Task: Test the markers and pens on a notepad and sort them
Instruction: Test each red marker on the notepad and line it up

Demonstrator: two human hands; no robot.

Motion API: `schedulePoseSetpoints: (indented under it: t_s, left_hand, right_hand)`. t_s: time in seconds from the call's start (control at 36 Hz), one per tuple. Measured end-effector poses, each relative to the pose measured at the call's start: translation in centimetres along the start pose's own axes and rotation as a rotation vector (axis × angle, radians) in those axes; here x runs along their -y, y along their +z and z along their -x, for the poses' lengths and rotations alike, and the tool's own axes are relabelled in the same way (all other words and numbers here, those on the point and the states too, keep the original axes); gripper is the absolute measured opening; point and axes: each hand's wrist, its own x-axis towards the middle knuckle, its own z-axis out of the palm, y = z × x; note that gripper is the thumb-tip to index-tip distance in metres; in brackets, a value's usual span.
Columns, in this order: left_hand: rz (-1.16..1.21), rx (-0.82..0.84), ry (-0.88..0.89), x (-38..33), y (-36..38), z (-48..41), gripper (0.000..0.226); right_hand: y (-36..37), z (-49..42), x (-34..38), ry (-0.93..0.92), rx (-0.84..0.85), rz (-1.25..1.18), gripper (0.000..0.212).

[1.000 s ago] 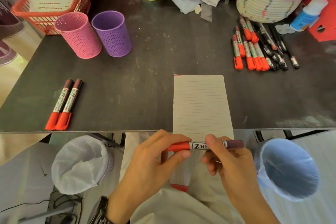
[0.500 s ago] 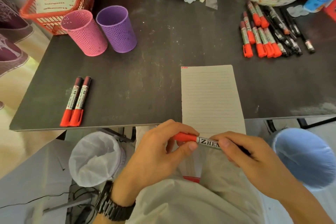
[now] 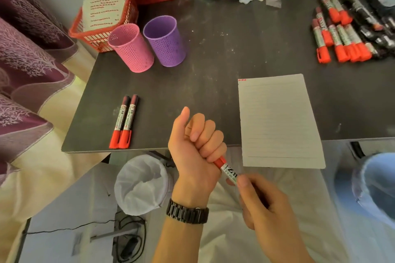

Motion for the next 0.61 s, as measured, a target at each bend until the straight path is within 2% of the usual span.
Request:
schedulePoseSetpoints:
  t_s: [0.06,0.17,0.44,0.53,0.61]
  left_hand:
    - [-0.001,-0.009,-0.032,0.4,-0.1,0.0,0.051]
    - [-0.007,-0.022,-0.082,1.3,-0.1,0.1,0.051]
    - [0.008,0.056,-0.197,2.5,-0.5,0.3,0.054]
    - [-0.029,0.053,-0.175,2.2,-0.4,0.3,0.054]
    - [-0.072,0.043,-0.089,0.9,-0.6,0.0,0.053]
  right_hand:
    - [0.1,0.4,-0.3,-0.014,-0.06,0.039,0.04]
    - [0.5,1.3,-0.7,0.04,-0.136,-0.032,0.032]
    - [1.0,3.2,-1.0,0.1,-0.225,-0.108,0.046]
    - [1.1,3.0,-0.8,0.103,-0.203,-0.129,0.046]
    - [0.8,1.8,0.3,0.073,-0.111,-0.072,0.042]
